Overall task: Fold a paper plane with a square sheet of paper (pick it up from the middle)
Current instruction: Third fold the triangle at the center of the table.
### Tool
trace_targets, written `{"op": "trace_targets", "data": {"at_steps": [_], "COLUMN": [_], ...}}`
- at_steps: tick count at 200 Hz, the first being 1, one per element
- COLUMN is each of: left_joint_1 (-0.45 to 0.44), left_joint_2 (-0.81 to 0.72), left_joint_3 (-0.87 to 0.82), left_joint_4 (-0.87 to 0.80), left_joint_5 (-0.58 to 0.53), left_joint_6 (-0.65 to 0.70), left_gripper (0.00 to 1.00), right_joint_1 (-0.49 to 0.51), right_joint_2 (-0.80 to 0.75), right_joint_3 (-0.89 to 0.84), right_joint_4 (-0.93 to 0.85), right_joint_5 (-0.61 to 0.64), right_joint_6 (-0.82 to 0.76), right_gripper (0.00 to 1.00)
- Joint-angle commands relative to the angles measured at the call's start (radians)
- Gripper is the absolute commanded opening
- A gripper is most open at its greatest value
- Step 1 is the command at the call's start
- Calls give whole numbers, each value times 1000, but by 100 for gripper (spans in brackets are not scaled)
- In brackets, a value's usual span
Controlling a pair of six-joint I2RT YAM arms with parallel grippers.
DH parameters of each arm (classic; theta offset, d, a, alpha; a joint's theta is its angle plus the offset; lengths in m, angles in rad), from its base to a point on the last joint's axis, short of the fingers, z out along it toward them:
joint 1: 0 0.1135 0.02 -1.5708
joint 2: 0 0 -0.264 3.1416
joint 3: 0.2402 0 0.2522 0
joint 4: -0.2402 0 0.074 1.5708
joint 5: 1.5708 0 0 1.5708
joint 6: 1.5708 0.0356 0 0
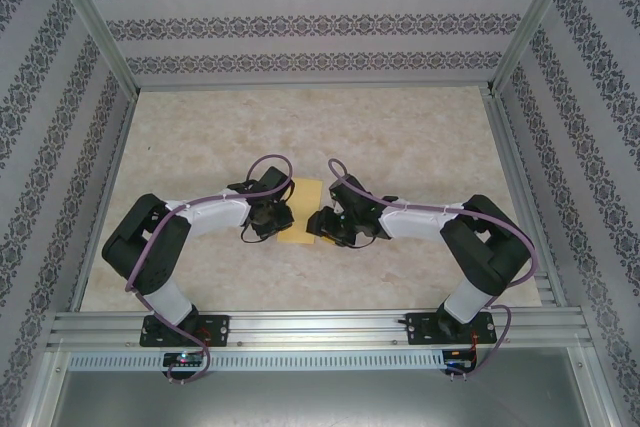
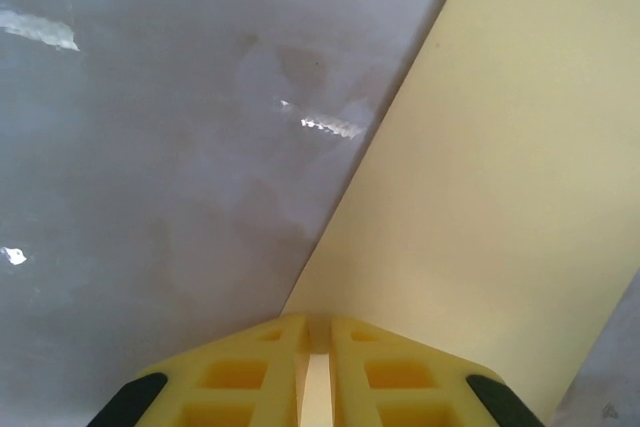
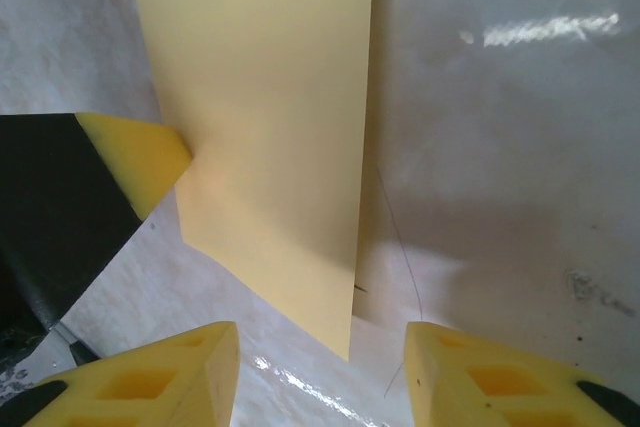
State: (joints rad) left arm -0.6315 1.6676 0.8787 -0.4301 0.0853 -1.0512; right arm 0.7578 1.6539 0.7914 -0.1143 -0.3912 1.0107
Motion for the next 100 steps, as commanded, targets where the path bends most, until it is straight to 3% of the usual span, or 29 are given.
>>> {"op": "trace_targets", "data": {"at_steps": [1, 100], "left_joint_1": [-28, -36], "left_joint_2": [12, -2], "left_joint_3": [-43, -49], "left_joint_4": [-27, -15], "left_joint_5": [7, 17], "left_joint_6": [-30, -33], "left_gripper": [16, 16], "right_joint_1": [11, 37], "right_joint_2": [0, 64], "right_joint_3": [0, 17], "right_joint_4": [5, 82], "right_joint_5": [-17, -77], "right_joint_6": [24, 35], "right_gripper": [45, 37]}}
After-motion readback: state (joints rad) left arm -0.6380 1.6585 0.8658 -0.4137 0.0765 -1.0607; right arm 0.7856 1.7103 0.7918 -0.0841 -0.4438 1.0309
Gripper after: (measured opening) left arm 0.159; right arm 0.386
